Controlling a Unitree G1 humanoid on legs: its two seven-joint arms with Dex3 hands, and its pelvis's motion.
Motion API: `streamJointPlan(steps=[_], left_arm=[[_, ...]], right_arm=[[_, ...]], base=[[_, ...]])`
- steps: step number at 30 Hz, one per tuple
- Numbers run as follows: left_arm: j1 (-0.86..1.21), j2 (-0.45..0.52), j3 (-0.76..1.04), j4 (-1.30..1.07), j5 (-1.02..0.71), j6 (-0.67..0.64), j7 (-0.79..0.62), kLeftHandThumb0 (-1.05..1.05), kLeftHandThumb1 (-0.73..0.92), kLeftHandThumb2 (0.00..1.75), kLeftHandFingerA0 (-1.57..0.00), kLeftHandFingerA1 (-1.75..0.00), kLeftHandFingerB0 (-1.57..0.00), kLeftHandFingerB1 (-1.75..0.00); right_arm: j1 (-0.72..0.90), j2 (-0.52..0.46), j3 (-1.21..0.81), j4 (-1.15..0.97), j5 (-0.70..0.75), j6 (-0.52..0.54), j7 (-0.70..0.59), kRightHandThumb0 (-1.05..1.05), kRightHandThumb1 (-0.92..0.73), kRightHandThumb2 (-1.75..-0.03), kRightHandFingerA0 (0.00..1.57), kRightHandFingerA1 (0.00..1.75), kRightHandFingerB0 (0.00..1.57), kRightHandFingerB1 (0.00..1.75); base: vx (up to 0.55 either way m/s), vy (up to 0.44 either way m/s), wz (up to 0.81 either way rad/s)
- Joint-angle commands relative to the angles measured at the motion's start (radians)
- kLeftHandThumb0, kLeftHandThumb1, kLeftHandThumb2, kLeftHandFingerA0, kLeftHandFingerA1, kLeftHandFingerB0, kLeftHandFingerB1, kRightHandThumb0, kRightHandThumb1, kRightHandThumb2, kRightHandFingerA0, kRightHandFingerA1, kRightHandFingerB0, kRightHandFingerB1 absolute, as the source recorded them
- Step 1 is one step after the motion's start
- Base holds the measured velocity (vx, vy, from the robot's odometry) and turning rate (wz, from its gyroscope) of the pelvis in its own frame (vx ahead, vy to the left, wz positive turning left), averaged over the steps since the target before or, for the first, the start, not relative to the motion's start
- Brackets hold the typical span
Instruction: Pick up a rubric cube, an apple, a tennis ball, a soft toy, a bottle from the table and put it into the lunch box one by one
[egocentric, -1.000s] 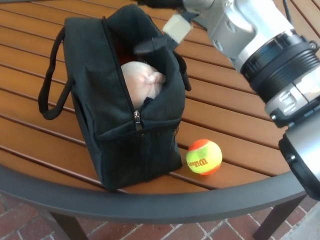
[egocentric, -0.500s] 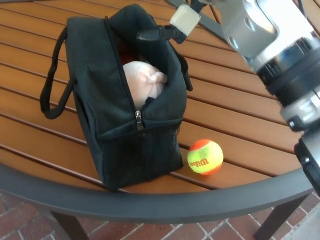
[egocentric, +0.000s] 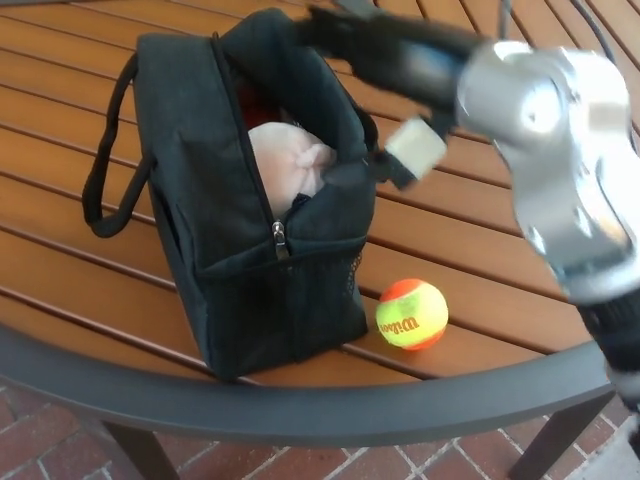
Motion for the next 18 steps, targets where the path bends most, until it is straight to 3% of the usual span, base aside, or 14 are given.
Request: streamJointPlan(steps=[1,3,4,5,10,11,15,16,18], left_arm=[[-0.008,0.021,0.009,-0.007,-0.004,-0.063,0.001,-0.19,0.43,1.18,-0.98,-1.35,-0.90,-1.23],[-0.009,0.023,0.000,-0.006,0.008,-0.058,0.018,-0.19,0.43,1.18,-0.98,-1.35,-0.90,-1.23],[-0.008,0.020,0.007,-0.007,0.000,-0.061,0.011,-0.17,0.41,1.19,-0.98,-1.41,-0.92,-1.24],[-0.007,0.018,0.013,-0.008,-0.007,-0.063,0.006,-0.18,0.37,1.21,-0.98,-1.42,-0.95,-1.22],[-0.002,0.024,0.004,-0.009,0.004,-0.083,-0.004,-0.20,0.40,1.23,-0.93,-1.49,-0.93,-1.28],[-0.005,0.023,0.007,-0.006,0.001,-0.074,-0.002,-0.17,0.41,1.22,-0.98,-1.36,-0.92,-1.23],[-0.009,0.023,0.011,-0.003,-0.004,-0.061,0.000,-0.17,0.41,1.22,-0.98,-1.36,-0.92,-1.23],[-0.009,0.023,0.016,-0.003,-0.010,-0.059,-0.005,-0.18,0.47,1.11,-0.99,-1.33,-0.90,-1.20],[-0.010,0.024,0.023,-0.004,-0.018,-0.056,-0.013,-0.18,0.47,1.11,-0.99,-1.33,-0.90,-1.20]], right_arm=[[0.384,-0.112,-0.067,-0.325,-0.076,0.174,0.012,-0.81,-0.49,-0.88,0.04,0.47,0.14,0.43],[0.401,-0.115,-0.063,-0.332,-0.074,0.176,0.010,-0.81,-0.49,-0.88,0.04,0.47,0.14,0.43],[0.431,-0.099,-0.069,-0.329,-0.068,0.173,-0.024,-0.79,-0.63,-0.59,0.03,0.51,0.20,0.32],[0.485,-0.065,-0.087,-0.327,-0.057,0.172,-0.092,-0.80,-0.50,-0.89,0.03,0.53,0.13,0.45],[0.548,-0.017,-0.118,-0.343,-0.051,0.179,-0.171,-0.79,-0.51,-0.89,0.02,0.53,0.13,0.46],[0.576,0.012,-0.145,-0.345,-0.043,0.174,-0.227,-0.74,-0.50,-0.88,0.04,0.53,0.17,0.45],[0.622,0.059,-0.184,-0.349,-0.029,0.164,-0.317,-0.74,-0.50,-0.88,0.04,0.53,0.17,0.45],[0.631,0.061,-0.192,-0.348,-0.033,0.160,-0.333,-0.74,-0.50,-0.85,0.03,0.49,0.17,0.44],[0.646,0.066,-0.205,-0.347,-0.039,0.153,-0.358,-0.74,-0.50,-0.85,0.03,0.49,0.17,0.44]], base=[[0.00,0.000,0.00],[0.00,0.000,0.00],[0.00,0.000,0.00],[0.00,0.000,0.00],[0.00,0.000,0.00],[0.00,0.000,0.00],[0.00,0.000,0.00],[0.00,0.000,0.00],[0.00,0.000,0.00]])
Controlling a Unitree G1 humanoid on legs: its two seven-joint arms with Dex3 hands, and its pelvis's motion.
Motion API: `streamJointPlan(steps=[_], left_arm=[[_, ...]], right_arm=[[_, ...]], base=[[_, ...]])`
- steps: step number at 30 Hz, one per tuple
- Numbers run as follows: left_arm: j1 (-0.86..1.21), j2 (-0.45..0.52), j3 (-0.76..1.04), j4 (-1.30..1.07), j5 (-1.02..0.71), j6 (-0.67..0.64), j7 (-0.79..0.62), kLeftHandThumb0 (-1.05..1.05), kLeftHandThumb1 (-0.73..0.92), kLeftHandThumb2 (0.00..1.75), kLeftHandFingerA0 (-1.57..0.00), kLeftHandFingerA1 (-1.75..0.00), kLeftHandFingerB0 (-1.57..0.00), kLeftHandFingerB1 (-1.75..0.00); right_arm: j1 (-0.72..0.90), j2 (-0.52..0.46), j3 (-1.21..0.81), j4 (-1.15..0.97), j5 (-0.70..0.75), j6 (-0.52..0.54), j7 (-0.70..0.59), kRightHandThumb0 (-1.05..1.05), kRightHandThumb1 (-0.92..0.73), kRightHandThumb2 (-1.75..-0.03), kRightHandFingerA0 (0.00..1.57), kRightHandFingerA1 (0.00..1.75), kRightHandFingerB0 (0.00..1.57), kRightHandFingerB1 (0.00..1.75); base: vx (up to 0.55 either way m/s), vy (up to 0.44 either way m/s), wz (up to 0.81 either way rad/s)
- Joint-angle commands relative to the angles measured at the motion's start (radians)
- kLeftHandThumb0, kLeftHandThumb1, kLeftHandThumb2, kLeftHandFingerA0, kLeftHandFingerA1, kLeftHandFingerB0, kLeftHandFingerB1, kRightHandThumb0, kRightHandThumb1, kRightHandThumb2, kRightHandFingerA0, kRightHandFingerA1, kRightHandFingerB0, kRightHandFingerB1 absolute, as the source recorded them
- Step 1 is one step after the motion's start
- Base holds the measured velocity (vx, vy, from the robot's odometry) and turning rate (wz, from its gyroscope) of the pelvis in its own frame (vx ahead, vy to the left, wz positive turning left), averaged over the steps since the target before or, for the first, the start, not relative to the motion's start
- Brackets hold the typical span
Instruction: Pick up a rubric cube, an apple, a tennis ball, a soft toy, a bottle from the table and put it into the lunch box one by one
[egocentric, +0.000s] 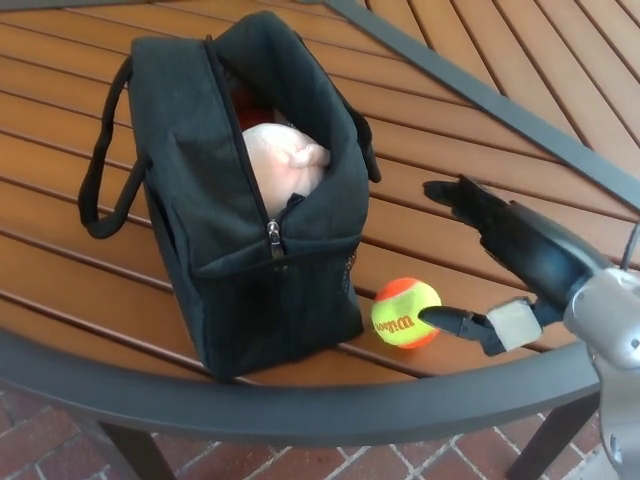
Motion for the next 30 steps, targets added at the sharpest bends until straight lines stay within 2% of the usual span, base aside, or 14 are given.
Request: streamJointPlan(steps=[1,5,7,8,15,16,20,21,23,24,30], left_arm=[[0.002,0.019,0.019,0.000,-0.015,-0.051,-0.012,-0.18,0.47,1.11,-0.99,-1.33,-0.90,-1.20],[0.003,0.019,0.016,-0.003,-0.009,-0.055,-0.013,-0.16,0.47,1.14,-0.97,-1.29,-0.88,-1.20],[0.003,0.019,0.017,-0.003,-0.009,-0.055,-0.013,-0.16,0.47,1.14,-0.97,-1.29,-0.88,-1.20],[0.004,0.016,0.018,-0.004,-0.010,-0.059,-0.010,-0.16,0.43,1.18,-0.96,-1.39,-0.91,-1.21],[0.004,0.014,0.033,-0.008,-0.024,-0.046,-0.021,-0.16,0.40,1.17,-0.97,-1.36,-0.92,-1.19],[0.006,0.016,0.027,-0.005,-0.013,-0.055,-0.016,-0.14,0.39,1.22,-0.99,-1.33,-0.93,-1.19],[0.010,0.019,0.017,0.000,0.002,-0.067,-0.008,-0.14,0.39,1.22,-0.99,-1.33,-0.93,-1.19],[0.006,0.021,0.010,0.001,0.011,-0.064,0.004,-0.16,0.41,1.14,-0.97,-1.34,-0.92,-1.17],[0.002,0.024,0.000,0.003,0.022,-0.059,0.020,-0.16,0.41,1.14,-0.97,-1.34,-0.92,-1.17],[0.002,0.028,-0.008,0.004,0.029,-0.061,0.025,-0.17,0.41,1.19,-0.94,-1.40,-0.90,-1.22],[0.001,0.031,-0.015,-0.001,0.020,-0.053,0.006,-0.19,0.43,1.20,-0.96,-1.35,-0.88,-1.20]], right_arm=[[0.060,0.032,-0.060,-0.019,-0.006,0.015,-0.194,-0.74,-0.50,-0.85,0.03,0.49,0.17,0.44],[0.065,0.017,-0.060,0.018,0.033,-0.053,-0.214,-0.73,-0.48,-0.86,0.04,0.52,0.21,0.46],[0.066,0.016,-0.059,0.019,0.036,-0.054,-0.219,-0.73,-0.48,-0.86,0.04,0.52,0.21,0.46],[0.058,0.010,-0.050,0.025,0.037,-0.060,-0.216,-0.72,-0.48,-0.86,0.04,0.52,0.21,0.45],[-0.011,-0.015,-0.002,0.079,0.036,-0.067,-0.221,-0.74,-0.49,-0.88,0.04,0.52,0.19,0.46],[-0.029,-0.014,0.008,0.104,0.031,-0.064,-0.231,-0.72,-0.48,-0.85,0.05,0.51,0.21,0.45],[-0.060,-0.016,0.025,0.143,0.027,-0.057,-0.249,-0.72,-0.48,-0.85,0.05,0.51,0.21,0.45],[-0.074,-0.028,0.050,0.202,0.017,-0.074,-0.253,-0.73,-0.47,-0.86,0.04,0.54,0.22,0.48],[-0.094,-0.045,0.083,0.277,0.007,-0.096,-0.259,-0.73,-0.47,-0.86,0.04,0.54,0.22,0.48],[-0.109,-0.059,0.117,0.339,-0.001,-0.114,-0.260,-0.70,-0.46,-0.83,0.04,0.53,0.21,0.46],[-0.149,-0.092,0.221,0.480,-0.012,-0.179,-0.275,-0.73,-0.45,-0.83,0.03,0.55,0.17,0.48]], base=[[0.00,0.000,0.00],[0.00,0.000,0.00],[0.00,0.000,0.00],[0.00,0.000,0.00],[0.00,0.000,0.00],[0.00,0.000,0.00],[0.00,0.000,0.00],[0.00,0.000,0.00],[0.00,0.000,0.00],[0.00,0.000,0.00],[0.00,0.000,0.00]])
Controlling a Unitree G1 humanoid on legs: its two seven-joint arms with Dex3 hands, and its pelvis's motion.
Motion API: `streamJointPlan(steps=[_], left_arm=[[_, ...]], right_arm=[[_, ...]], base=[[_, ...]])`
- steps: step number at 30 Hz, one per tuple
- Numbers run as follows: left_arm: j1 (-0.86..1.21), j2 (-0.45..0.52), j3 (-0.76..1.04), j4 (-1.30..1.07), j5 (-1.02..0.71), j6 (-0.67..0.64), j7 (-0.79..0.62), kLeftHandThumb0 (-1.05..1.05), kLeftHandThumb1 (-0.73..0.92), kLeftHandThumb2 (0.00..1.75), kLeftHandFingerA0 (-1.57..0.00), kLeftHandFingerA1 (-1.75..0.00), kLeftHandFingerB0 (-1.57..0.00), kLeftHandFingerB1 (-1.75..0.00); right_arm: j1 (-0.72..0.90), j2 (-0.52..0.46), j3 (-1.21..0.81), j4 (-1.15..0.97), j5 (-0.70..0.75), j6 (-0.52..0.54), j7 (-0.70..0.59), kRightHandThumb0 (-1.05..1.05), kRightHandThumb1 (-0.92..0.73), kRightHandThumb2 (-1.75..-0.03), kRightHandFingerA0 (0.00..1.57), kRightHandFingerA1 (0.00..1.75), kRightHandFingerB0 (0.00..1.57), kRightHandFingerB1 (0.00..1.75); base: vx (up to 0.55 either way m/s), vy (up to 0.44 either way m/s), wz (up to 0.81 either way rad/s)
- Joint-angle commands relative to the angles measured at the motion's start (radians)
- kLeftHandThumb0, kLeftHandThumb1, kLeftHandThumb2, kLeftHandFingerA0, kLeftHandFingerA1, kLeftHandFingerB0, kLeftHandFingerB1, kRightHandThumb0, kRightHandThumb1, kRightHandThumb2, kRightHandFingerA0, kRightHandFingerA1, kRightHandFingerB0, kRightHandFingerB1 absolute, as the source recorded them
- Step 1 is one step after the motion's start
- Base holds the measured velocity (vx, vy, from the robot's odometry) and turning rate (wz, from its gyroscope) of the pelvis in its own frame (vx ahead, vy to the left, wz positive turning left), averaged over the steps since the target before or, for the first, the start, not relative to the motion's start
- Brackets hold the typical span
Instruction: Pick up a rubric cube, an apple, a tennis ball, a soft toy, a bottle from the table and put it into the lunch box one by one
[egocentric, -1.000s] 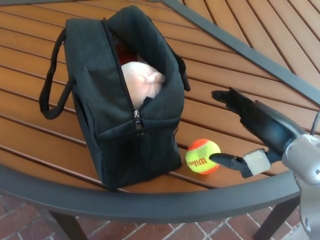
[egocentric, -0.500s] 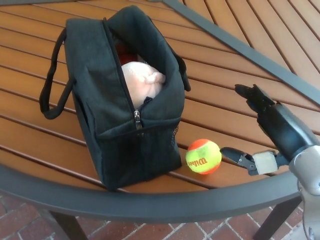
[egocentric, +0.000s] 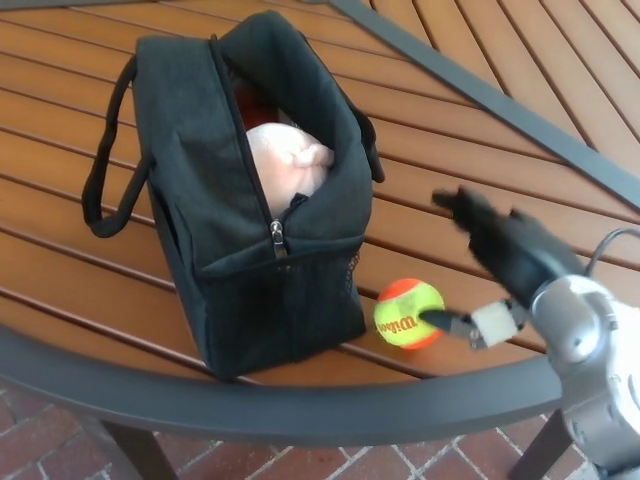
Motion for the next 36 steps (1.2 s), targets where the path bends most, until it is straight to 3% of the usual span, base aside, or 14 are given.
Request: streamJointPlan(steps=[1,2,4,11,15,16,23,24,28,30,31,34,35,36], left_arm=[[0.002,0.025,-0.014,-0.005,0.019,-0.045,0.010,-0.19,0.43,1.20,-0.96,-1.35,-0.88,-1.20],[0.000,0.023,-0.010,-0.009,0.014,-0.042,0.009,-0.21,0.45,1.12,-1.05,-1.16,-0.94,-1.08],[-0.004,0.019,-0.003,-0.013,0.002,-0.041,0.007,-0.22,0.47,1.06,-1.07,-1.14,-0.94,-1.04],[-0.010,0.019,-0.013,-0.019,0.013,-0.044,0.018,-0.21,0.49,1.04,-1.06,-1.10,-0.90,-1.00],[-0.011,0.018,-0.008,-0.020,0.005,-0.055,0.015,-0.19,0.54,0.99,-1.02,-1.24,-0.90,-1.13],[-0.014,0.017,-0.002,-0.020,-0.002,-0.052,0.010,-0.17,0.48,1.11,-1.11,-1.15,-0.97,-1.10],[-0.014,0.011,0.011,-0.018,-0.008,-0.067,-0.008,-0.20,0.45,1.15,-1.10,-1.18,-0.98,-1.13],[-0.012,0.011,0.004,-0.017,0.000,-0.072,-0.003,-0.18,0.46,1.13,-1.10,-1.16,-0.96,-1.09],[-0.016,0.012,-0.002,-0.015,0.005,-0.051,0.014,-0.22,0.47,1.11,-1.11,-1.13,-0.97,-1.06],[-0.014,0.020,-0.011,-0.016,0.014,-0.059,0.018,-0.18,0.49,1.08,-1.00,-1.27,-0.90,-1.13],[-0.011,0.018,0.005,-0.019,-0.008,-0.061,-0.009,-0.18,0.48,1.09,-1.07,-1.17,-0.94,-1.07],[-0.007,0.018,0.007,-0.018,-0.009,-0.074,-0.015,-0.17,0.48,1.10,-1.09,-1.16,-0.96,-1.07],[-0.007,0.016,0.011,-0.017,-0.014,-0.075,-0.021,-0.18,0.47,1.12,-1.08,-1.20,-0.97,-1.12],[-0.008,0.015,0.015,-0.017,-0.018,-0.074,-0.027,-0.18,0.47,1.12,-1.08,-1.20,-0.97,-1.12]], right_arm=[[-0.042,-0.036,0.100,0.108,-0.034,-0.101,-0.027,-0.73,-0.45,-0.83,0.03,0.55,0.17,0.48],[-0.050,-0.032,0.126,0.119,-0.043,-0.105,-0.018,-0.72,-0.43,-0.81,0.02,0.54,0.18,0.47],[-0.065,-0.026,0.165,0.135,-0.047,-0.108,-0.013,-0.73,-0.43,-0.83,0.03,0.54,0.17,0.49],[-0.118,-0.031,0.238,0.199,-0.062,-0.112,-0.003,-0.70,-0.43,-0.84,0.02,0.54,0.17,0.50],[-0.136,-0.020,0.274,0.259,-0.067,-0.091,0.003,-0.69,-0.43,-0.81,0.03,0.57,0.15,0.48],[-0.138,-0.018,0.276,0.271,-0.064,-0.097,-0.003,-0.70,-0.43,-0.81,0.04,0.58,0.14,0.49],[-0.155,0.032,0.276,0.309,-0.042,-0.114,-0.056,-0.71,-0.44,-0.83,0.07,0.57,0.16,0.49],[-0.164,0.035,0.281,0.314,-0.053,-0.110,-0.058,-0.63,-0.63,-0.60,0.13,0.62,0.21,0.41],[-0.185,0.037,0.299,0.348,-0.076,-0.108,-0.074,-0.56,-0.64,-0.59,0.20,0.64,0.23,0.41],[-0.186,0.029,0.299,0.380,-0.072,-0.122,-0.084,-0.38,-0.71,-0.60,0.33,0.81,0.27,0.40],[-0.177,0.021,0.290,0.387,-0.053,-0.137,-0.079,-0.24,-0.69,-0.63,0.52,1.19,0.33,0.40],[-0.164,-0.003,0.288,0.395,-0.037,-0.164,-0.056,-0.28,-0.70,-0.70,0.66,1.15,0.45,0.52],[-0.164,-0.006,0.293,0.402,-0.041,-0.158,-0.044,-0.37,-0.70,-0.61,0.64,0.90,0.62,0.62],[-0.164,-0.007,0.297,0.407,-0.044,-0.153,-0.037,-0.37,-0.70,-0.61,0.64,0.90,0.62,0.62]], base=[[0.00,0.000,0.00],[0.00,0.000,0.00],[0.00,0.000,0.00],[0.00,0.000,0.00],[0.00,0.000,0.00],[0.00,0.000,0.00],[0.00,0.000,0.00],[0.00,0.000,0.00],[0.00,0.000,0.00],[0.00,0.000,0.00],[0.00,0.000,0.00],[0.00,0.000,0.00],[0.00,0.000,0.00],[0.00,0.000,0.00]])
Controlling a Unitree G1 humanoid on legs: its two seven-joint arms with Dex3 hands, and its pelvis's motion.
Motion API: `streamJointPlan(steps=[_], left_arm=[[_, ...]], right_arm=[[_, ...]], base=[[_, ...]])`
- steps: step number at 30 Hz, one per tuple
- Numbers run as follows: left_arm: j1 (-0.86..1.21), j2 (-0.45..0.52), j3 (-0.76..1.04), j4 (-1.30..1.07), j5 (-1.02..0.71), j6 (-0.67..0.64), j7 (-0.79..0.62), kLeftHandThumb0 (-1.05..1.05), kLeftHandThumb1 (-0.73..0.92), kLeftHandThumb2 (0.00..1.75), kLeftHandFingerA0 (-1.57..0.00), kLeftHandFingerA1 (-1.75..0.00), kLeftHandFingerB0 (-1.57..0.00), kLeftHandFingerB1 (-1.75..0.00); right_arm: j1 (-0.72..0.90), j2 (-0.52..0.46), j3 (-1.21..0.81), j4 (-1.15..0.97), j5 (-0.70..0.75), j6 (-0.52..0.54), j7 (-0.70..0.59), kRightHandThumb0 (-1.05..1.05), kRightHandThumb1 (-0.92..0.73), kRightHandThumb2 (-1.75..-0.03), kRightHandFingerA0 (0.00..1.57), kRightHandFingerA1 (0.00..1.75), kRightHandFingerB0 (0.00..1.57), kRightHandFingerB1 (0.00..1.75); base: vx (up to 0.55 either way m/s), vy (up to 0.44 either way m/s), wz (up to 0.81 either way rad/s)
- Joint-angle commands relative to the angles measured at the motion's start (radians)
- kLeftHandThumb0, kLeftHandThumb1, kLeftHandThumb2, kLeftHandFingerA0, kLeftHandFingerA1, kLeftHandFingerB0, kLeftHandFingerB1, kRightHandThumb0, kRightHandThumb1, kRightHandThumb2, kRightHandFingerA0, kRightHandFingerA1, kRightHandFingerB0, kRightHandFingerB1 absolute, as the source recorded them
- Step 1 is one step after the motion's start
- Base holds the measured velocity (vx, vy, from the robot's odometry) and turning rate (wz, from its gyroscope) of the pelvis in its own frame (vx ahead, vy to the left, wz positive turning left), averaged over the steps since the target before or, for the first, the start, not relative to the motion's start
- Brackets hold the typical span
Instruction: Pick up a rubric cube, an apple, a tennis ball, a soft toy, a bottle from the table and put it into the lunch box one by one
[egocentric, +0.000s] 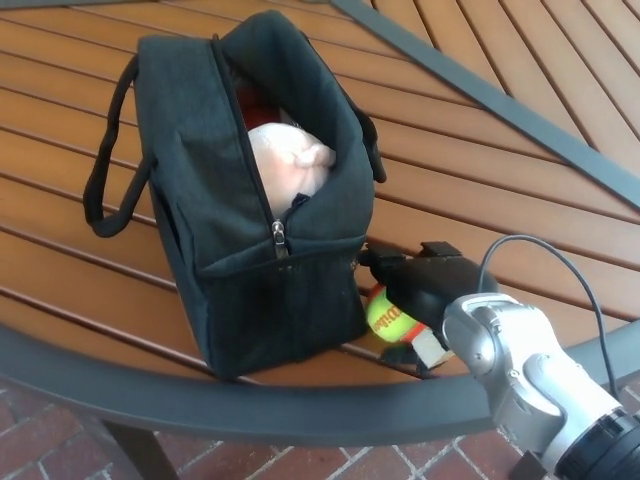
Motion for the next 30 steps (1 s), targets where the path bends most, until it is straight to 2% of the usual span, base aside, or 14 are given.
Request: streamJointPlan(steps=[1,5,6,8,9,11,18,19,20,21,25,28,29,30], left_arm=[[0.007,0.016,0.006,0.001,-0.002,-0.069,-0.011,-0.21,0.49,1.09,-1.09,-1.20,-0.95,-1.11],[0.010,0.014,0.002,0.000,0.001,-0.067,-0.012,-0.17,0.49,1.11,-1.10,-1.17,-0.94,-1.08],[0.011,0.018,-0.010,0.000,0.016,-0.068,0.004,-0.17,0.48,1.09,-1.11,-1.12,-0.95,-1.05],[0.011,0.020,-0.016,0.000,0.022,-0.068,0.011,-0.17,0.48,1.09,-1.11,-1.12,-0.95,-1.05],[0.012,0.018,-0.007,-0.002,0.009,-0.070,-0.002,-0.14,0.48,1.11,-1.11,-1.13,-0.94,-1.05],[0.010,0.020,-0.017,0.002,0.020,-0.060,0.017,-0.20,0.49,1.09,-1.10,-1.14,-0.95,-1.05],[0.012,0.018,-0.003,-0.003,-0.001,-0.055,-0.005,-0.17,0.48,1.10,-1.09,-1.18,-0.95,-1.08],[0.015,0.018,-0.005,-0.004,-0.001,-0.060,-0.010,-0.18,0.50,1.07,-1.08,-1.17,-0.92,-1.08],[0.017,0.018,-0.010,-0.004,0.006,-0.064,-0.007,-0.18,0.50,1.07,-1.08,-1.17,-0.92,-1.08],[0.018,0.018,-0.011,-0.003,0.008,-0.067,-0.005,-0.16,0.48,1.08,-1.11,-1.13,-0.94,-1.05],[0.020,0.015,-0.007,-0.003,0.004,-0.084,-0.008,-0.18,0.46,1.11,-1.13,-1.15,-0.98,-1.08],[0.016,0.017,-0.016,0.000,0.017,-0.073,0.015,-0.19,0.47,1.10,-1.12,-1.14,-1.00,-1.07],[0.013,0.013,-0.004,-0.002,0.000,-0.066,-0.003,-0.16,0.48,1.12,-1.09,-1.16,-0.96,-1.05],[0.013,0.011,0.003,-0.004,-0.011,-0.065,-0.016,-0.16,0.48,1.12,-1.09,-1.16,-0.96,-1.05]], right_arm=[[0.021,-0.037,0.029,0.054,-0.010,-0.003,0.055,-0.38,-0.42,-0.87,0.77,0.89,0.77,0.78],[0.003,-0.051,0.092,0.086,-0.061,0.045,0.124,-0.31,-0.38,-0.84,0.78,0.88,0.69,0.75],[0.006,-0.058,0.104,0.081,-0.069,0.054,0.131,-0.22,-0.49,-0.57,0.89,1.05,0.77,0.68],[0.007,-0.061,0.110,0.079,-0.072,0.060,0.134,-0.22,-0.49,-0.57,0.89,1.05,0.77,0.68],[0.017,-0.070,0.118,0.080,-0.080,0.052,0.116,-0.22,-0.50,-0.58,0.77,1.26,0.67,0.65],[0.041,-0.092,0.128,0.090,-0.091,0.016,0.051,-0.27,-0.55,-0.60,0.70,1.40,0.56,0.61],[0.096,-0.101,0.135,0.103,-0.111,-0.015,-0.079,-0.27,-0.55,-0.59,0.82,1.63,0.63,0.73],[0.112,-0.104,0.131,0.101,-0.113,-0.028,-0.121,-0.32,-0.40,-0.89,1.16,1.29,0.66,0.80],[0.121,-0.105,0.129,0.100,-0.115,-0.036,-0.146,-0.32,-0.40,-0.89,1.16,1.29,0.66,0.80],[0.138,-0.100,0.120,0.097,-0.112,-0.040,-0.188,-0.31,-0.72,-0.77,0.87,1.68,0.67,1.24],[0.194,-0.059,0.067,0.095,-0.093,-0.054,-0.352,-0.35,-0.91,-0.75,0.83,1.66,0.68,1.35],[0.221,-0.032,0.021,0.116,-0.059,-0.116,-0.466,-0.28,-0.80,-0.84,0.86,1.71,0.65,1.16],[0.238,-0.017,-0.006,0.123,-0.037,-0.152,-0.525,-0.26,-0.77,-0.86,0.90,1.72,0.68,0.82],[0.242,-0.012,-0.014,0.126,-0.036,-0.161,-0.536,-0.26,-0.77,-0.86,0.90,1.72,0.68,0.82]], base=[[0.00,0.000,0.00],[0.00,0.000,0.00],[0.00,0.000,0.00],[0.00,0.000,0.00],[0.00,0.000,0.00],[0.00,0.000,0.00],[0.00,0.000,0.00],[0.00,0.000,0.00],[0.00,0.000,0.00],[0.00,0.000,0.00],[0.00,0.000,0.00],[0.00,0.000,0.00],[0.00,0.000,0.00],[0.00,0.000,0.00]])
